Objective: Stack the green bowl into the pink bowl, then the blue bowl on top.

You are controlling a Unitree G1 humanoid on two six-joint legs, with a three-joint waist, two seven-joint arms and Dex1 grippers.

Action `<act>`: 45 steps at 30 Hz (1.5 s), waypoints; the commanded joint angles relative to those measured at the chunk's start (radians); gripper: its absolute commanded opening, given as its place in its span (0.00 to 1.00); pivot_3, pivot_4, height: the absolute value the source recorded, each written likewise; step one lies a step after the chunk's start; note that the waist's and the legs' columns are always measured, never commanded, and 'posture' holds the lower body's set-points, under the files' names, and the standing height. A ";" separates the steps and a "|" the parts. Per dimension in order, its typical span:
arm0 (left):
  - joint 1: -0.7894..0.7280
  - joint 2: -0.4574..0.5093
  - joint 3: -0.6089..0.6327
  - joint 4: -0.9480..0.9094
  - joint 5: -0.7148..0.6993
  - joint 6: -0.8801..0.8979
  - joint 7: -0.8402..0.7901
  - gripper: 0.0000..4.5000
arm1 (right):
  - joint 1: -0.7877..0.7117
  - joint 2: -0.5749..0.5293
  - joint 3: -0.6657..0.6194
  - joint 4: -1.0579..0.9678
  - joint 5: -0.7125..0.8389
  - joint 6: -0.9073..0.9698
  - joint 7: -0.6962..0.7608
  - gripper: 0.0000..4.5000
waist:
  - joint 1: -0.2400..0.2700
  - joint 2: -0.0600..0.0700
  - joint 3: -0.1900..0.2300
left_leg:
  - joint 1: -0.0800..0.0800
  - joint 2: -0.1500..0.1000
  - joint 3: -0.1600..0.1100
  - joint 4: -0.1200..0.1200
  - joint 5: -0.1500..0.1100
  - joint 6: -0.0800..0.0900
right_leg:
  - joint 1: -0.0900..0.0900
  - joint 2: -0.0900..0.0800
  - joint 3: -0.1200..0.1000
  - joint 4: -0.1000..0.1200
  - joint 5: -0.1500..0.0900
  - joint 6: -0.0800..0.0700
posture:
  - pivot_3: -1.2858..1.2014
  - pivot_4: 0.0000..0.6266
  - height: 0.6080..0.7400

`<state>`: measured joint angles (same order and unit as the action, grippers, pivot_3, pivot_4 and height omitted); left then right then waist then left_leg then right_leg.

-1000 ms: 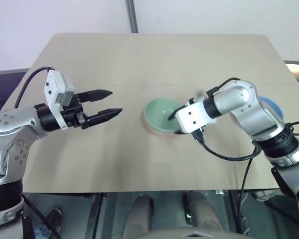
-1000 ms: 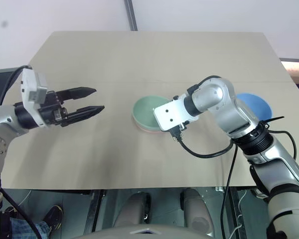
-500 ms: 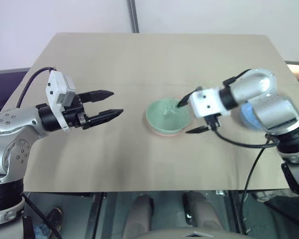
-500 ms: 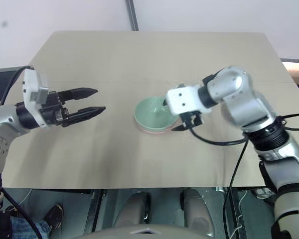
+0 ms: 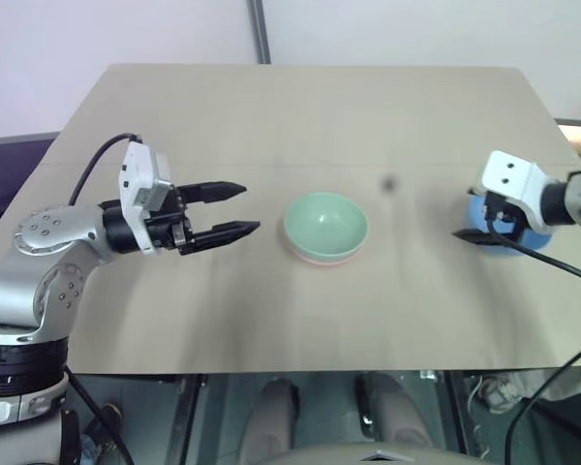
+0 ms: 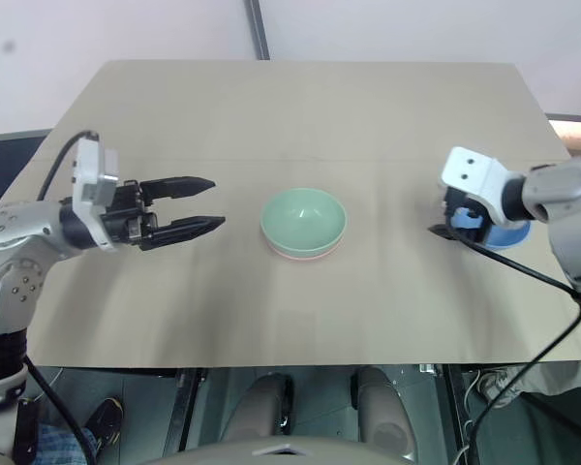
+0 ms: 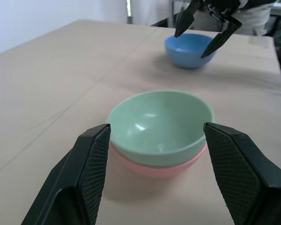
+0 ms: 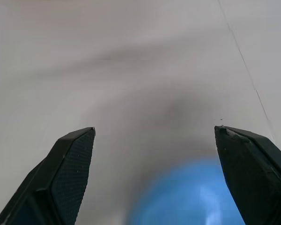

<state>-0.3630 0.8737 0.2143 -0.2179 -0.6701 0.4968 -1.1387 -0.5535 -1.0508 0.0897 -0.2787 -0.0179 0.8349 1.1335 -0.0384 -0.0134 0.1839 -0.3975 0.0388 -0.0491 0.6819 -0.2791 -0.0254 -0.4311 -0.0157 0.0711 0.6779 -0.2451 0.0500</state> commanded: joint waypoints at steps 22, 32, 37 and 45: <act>-0.133 -0.043 -0.072 0.100 0.070 -0.073 -0.064 0.75 | 0.130 0.021 0.077 0.059 -0.066 -0.024 -0.260 0.12 | -0.003 -0.001 0.000 | 0.000 0.000 0.001 0.001 0.000 0.000 | 0.000 0.000 0.001 0.000 0.000 0.000 | 0.52 0.24 1.00; -0.112 -0.038 -0.060 0.085 0.068 -0.069 -0.055 0.75 | -0.080 0.034 0.126 -0.018 -0.031 -0.036 -0.139 0.01 | -0.007 0.000 0.000 | 0.000 0.000 0.001 0.001 0.000 0.000 | 0.000 0.000 0.001 0.000 0.000 0.000 | 0.52 0.24 1.00; -0.102 -0.035 -0.055 0.081 0.069 -0.072 -0.053 0.75 | -0.273 0.141 0.187 -0.102 0.018 0.004 -0.087 0.01 | -0.005 0.000 0.000 | 0.000 0.001 0.000 0.000 0.000 0.000 | -0.001 0.001 0.000 0.000 0.000 0.000 | 0.52 0.24 1.00; -0.110 -0.035 -0.057 0.094 0.075 -0.078 -0.058 0.75 | -0.340 0.257 0.330 -0.212 0.073 -0.047 -0.005 0.01 | 0.005 0.000 0.000 | -0.002 0.000 -0.001 0.001 0.000 0.000 | 0.000 0.000 -0.001 -0.001 0.000 0.000 | 0.52 0.24 1.00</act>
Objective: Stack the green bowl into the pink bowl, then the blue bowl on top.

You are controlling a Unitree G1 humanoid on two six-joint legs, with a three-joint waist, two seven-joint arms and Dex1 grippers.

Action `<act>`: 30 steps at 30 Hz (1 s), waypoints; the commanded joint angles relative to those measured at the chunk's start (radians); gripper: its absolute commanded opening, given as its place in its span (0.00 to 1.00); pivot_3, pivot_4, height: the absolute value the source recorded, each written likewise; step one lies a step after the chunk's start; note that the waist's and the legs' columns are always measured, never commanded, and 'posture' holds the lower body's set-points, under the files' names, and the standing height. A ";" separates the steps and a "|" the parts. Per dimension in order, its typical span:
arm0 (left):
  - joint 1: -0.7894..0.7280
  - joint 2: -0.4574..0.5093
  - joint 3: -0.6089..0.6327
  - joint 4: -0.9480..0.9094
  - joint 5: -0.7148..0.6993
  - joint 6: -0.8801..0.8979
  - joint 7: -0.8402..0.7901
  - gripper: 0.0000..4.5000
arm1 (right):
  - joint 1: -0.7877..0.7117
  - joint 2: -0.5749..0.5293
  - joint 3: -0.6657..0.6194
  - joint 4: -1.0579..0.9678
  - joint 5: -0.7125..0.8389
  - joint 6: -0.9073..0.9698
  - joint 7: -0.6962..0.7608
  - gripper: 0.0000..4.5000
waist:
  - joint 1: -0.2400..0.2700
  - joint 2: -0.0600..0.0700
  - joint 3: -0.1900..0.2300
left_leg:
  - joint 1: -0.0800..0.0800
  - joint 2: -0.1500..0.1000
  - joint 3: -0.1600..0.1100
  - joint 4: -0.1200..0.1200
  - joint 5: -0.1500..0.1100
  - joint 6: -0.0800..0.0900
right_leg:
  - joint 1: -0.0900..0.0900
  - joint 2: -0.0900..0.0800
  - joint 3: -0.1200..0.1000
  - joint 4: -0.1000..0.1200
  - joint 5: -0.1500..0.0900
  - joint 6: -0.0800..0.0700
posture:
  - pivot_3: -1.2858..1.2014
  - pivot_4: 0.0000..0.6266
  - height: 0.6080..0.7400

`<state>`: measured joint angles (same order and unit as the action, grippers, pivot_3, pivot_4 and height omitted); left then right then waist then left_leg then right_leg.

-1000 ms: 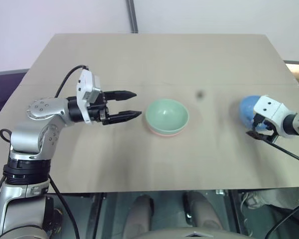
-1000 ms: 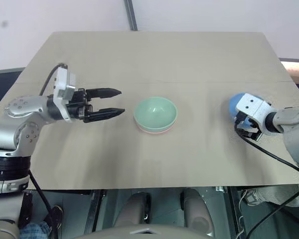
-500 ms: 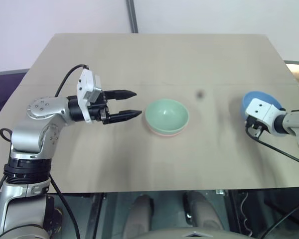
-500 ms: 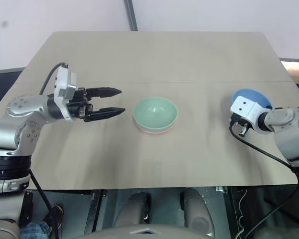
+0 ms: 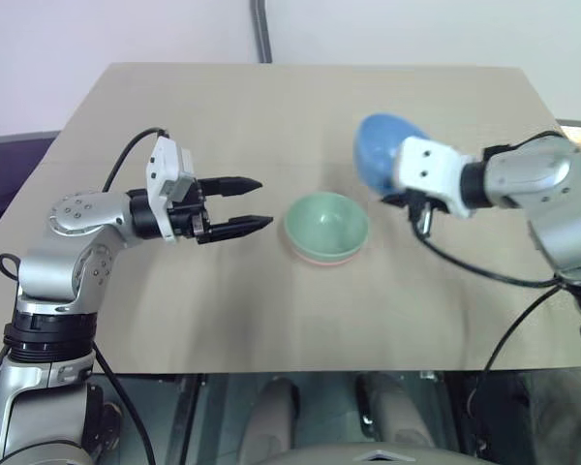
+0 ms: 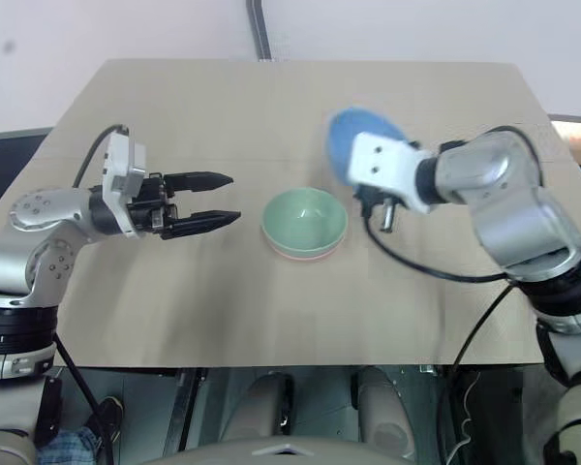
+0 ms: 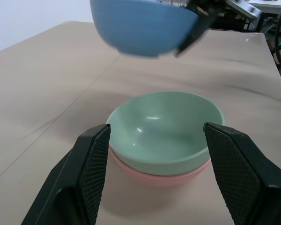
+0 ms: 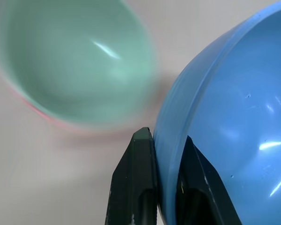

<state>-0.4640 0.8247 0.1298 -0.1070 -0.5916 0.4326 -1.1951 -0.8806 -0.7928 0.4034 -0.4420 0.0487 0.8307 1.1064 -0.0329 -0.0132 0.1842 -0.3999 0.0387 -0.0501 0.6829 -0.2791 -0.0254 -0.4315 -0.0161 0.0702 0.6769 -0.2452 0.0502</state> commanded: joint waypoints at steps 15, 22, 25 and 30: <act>0.019 0.020 0.042 -0.007 0.002 -0.031 -0.014 0.75 | -0.032 0.094 0.141 -0.037 -0.063 -0.148 0.027 0.70 | -0.009 0.000 0.000 | 0.001 0.000 0.000 0.000 0.000 0.000 | 0.000 0.001 0.000 0.001 0.000 0.000 | 0.52 0.24 1.00; 0.025 0.021 0.046 -0.006 0.003 -0.037 -0.015 0.75 | -0.041 0.055 0.020 0.008 0.023 -0.095 0.070 0.79 | -0.007 0.000 0.000 | 0.001 0.000 0.000 0.000 0.000 0.000 | 0.000 0.001 0.000 0.002 0.000 0.000 | 0.52 0.24 1.00; 0.042 0.023 0.060 -0.020 -0.003 -0.030 0.000 0.75 | -0.017 0.006 -0.073 0.019 0.105 -0.016 0.100 0.79 | -0.007 0.000 0.000 | 0.001 0.000 0.000 0.000 0.000 0.000 | 0.000 0.001 0.000 0.001 0.000 0.000 | 0.52 0.24 1.00; 0.113 0.039 0.118 -0.070 -0.021 0.011 0.056 0.75 | 0.109 -0.074 -0.273 0.066 0.242 0.005 0.132 0.79 | -0.007 0.000 0.000 | 0.001 0.000 0.000 0.000 0.000 0.000 | 0.000 0.000 0.000 0.001 0.000 0.000 | 0.52 0.24 1.00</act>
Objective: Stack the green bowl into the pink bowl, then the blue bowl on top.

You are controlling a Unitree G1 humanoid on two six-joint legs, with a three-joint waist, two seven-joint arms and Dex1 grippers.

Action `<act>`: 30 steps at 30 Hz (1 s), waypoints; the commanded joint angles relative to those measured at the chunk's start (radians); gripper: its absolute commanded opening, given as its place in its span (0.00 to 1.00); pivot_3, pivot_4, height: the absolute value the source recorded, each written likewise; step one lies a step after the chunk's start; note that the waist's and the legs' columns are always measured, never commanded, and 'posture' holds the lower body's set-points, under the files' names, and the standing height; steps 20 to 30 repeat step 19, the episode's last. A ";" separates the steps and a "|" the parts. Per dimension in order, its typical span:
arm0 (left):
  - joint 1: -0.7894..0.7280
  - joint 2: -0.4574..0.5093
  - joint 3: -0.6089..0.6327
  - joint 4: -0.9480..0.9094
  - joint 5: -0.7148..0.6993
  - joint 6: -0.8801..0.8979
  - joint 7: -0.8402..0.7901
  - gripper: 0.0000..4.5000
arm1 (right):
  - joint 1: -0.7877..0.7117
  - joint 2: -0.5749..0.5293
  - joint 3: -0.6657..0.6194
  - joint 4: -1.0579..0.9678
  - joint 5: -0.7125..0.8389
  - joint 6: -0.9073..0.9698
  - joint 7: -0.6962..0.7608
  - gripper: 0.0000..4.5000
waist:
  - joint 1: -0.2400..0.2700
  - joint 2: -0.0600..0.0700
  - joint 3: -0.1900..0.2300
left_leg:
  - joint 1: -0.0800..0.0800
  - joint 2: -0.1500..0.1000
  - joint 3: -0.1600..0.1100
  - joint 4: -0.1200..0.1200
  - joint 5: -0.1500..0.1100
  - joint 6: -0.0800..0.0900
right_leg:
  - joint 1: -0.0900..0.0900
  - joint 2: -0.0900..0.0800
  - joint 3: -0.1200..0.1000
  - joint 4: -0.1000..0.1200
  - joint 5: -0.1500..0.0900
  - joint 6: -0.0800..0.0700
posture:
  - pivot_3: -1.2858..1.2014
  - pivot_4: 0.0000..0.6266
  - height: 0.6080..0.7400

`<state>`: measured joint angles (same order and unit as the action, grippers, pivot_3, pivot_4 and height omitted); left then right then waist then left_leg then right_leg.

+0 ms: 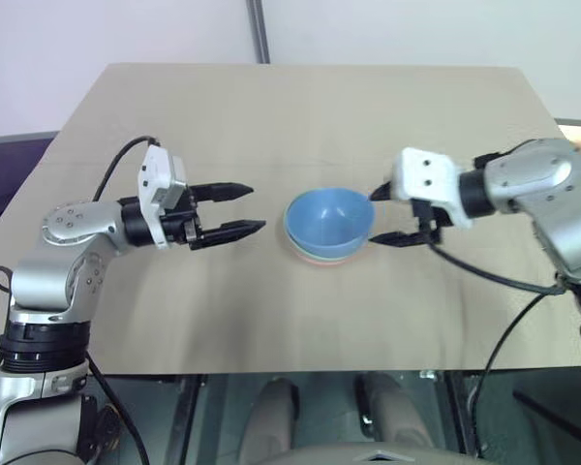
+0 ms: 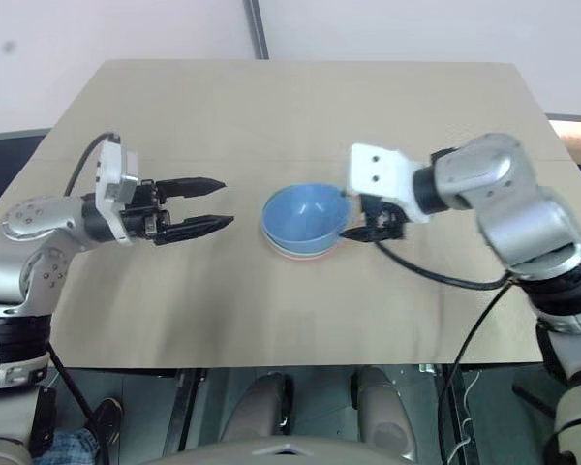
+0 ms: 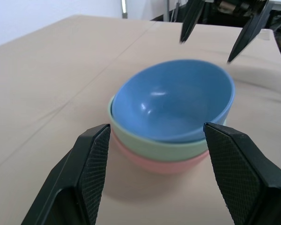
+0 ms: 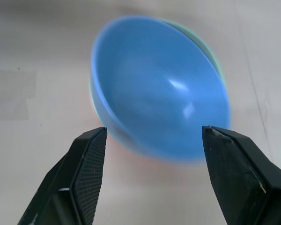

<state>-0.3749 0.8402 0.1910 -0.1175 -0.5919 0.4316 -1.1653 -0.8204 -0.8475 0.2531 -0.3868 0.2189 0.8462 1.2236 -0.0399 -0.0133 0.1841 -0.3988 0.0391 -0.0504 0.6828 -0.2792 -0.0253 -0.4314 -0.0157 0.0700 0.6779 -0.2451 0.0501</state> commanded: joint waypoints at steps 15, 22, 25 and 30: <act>0.407 -0.009 0.309 -0.314 -0.034 0.088 0.243 0.75 | 0.572 -0.015 -0.634 0.266 0.267 -0.401 0.046 0.79 | -0.001 -0.001 0.000 | 0.004 0.001 0.001 0.000 0.000 0.000 | 0.003 0.001 0.002 0.001 0.000 0.000 | 0.52 0.24 1.00; 0.435 -0.009 0.322 -0.325 -0.035 0.071 0.258 0.75 | 0.601 -0.023 -0.632 0.320 0.263 -0.454 0.038 0.79 | -0.001 -0.001 0.000 | 0.006 0.001 0.002 0.000 0.000 0.000 | 0.005 0.001 0.002 0.000 0.000 0.000 | 0.52 0.24 1.00; 0.435 -0.009 0.322 -0.325 -0.035 0.071 0.258 0.75 | 0.601 -0.023 -0.632 0.320 0.263 -0.454 0.038 0.79 | -0.001 -0.001 0.000 | 0.006 0.001 0.002 0.000 0.000 0.000 | 0.005 0.001 0.002 0.000 0.000 0.000 | 0.52 0.24 1.00; 0.435 -0.009 0.322 -0.325 -0.035 0.071 0.258 0.75 | 0.601 -0.023 -0.632 0.320 0.263 -0.454 0.038 0.79 | -0.001 -0.001 0.000 | 0.006 0.001 0.002 0.000 0.000 0.000 | 0.005 0.001 0.002 0.000 0.000 0.000 | 0.52 0.24 1.00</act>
